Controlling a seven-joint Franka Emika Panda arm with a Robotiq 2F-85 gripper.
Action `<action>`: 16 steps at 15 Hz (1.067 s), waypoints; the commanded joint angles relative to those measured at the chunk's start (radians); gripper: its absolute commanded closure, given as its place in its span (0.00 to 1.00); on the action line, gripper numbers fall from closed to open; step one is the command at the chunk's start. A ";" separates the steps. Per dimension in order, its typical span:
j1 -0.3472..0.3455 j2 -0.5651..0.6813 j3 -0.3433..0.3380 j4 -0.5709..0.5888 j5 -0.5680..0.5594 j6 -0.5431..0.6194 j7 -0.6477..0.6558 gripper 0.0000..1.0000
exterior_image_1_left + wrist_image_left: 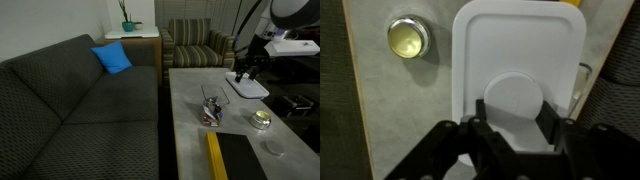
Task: Place the white lid on the container and push the button
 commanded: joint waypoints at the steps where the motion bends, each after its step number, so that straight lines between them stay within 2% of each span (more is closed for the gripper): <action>1: -0.066 -0.023 0.101 -0.024 0.086 0.028 -0.045 0.71; 2: -0.098 -0.018 0.146 -0.017 0.100 0.011 -0.088 0.71; 4: -0.116 -0.020 0.174 -0.031 0.112 0.038 -0.124 0.71; 5: -0.063 -0.002 0.121 0.004 0.100 0.007 -0.077 0.46; 9: -0.080 -0.002 0.142 0.004 0.106 0.012 -0.097 0.46; 10: -0.081 -0.002 0.142 0.004 0.106 0.012 -0.097 0.71; 12: -0.055 0.005 0.116 0.003 0.106 0.037 -0.066 0.71; 16: -0.009 0.046 0.073 0.067 0.103 0.013 -0.010 0.71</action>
